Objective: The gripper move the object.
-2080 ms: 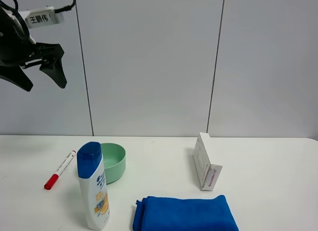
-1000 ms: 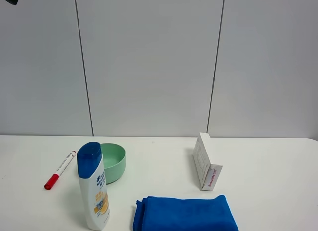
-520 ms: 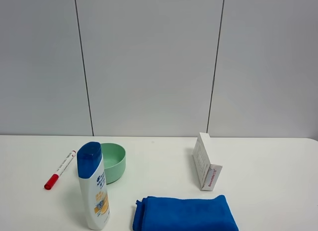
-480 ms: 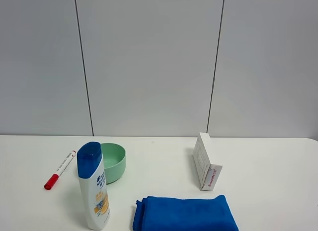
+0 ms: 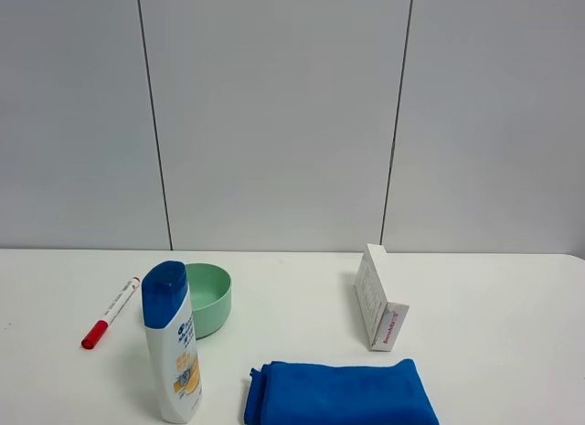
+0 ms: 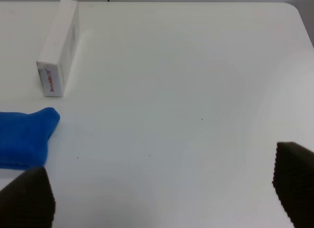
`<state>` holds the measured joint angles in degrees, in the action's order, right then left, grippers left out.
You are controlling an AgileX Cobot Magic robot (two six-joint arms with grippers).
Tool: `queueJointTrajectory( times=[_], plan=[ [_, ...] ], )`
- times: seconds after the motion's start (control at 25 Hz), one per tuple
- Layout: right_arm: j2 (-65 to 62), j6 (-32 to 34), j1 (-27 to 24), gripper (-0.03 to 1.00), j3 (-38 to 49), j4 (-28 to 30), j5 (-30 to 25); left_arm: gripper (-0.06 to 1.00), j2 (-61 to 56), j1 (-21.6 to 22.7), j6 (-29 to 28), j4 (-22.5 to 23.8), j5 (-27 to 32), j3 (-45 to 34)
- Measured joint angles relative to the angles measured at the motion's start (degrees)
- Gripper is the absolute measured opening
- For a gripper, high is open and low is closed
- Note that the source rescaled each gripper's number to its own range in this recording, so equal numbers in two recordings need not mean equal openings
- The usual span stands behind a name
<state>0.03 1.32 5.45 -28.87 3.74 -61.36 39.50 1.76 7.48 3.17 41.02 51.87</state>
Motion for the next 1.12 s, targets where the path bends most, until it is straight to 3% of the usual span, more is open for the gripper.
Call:
queueJointTrajectory(
  times=[0.36,0.88,1.12],
  plan=[
    [0.0,0.0,0.0,1.00,0.0,0.0,0.0,1.00,-17.1,0.2,-5.7,-0.8,1.1,-8.9],
    [0.0,0.0,0.0,1.00,0.0,0.0,0.0,1.00,-33.8,0.2,-6.2,-0.9,14.6,-12.6],
    [0.0,0.0,0.0,1.00,0.0,0.0,0.0,1.00,-36.0,0.2,-6.2,-0.9,17.2,-13.3]
  ],
)
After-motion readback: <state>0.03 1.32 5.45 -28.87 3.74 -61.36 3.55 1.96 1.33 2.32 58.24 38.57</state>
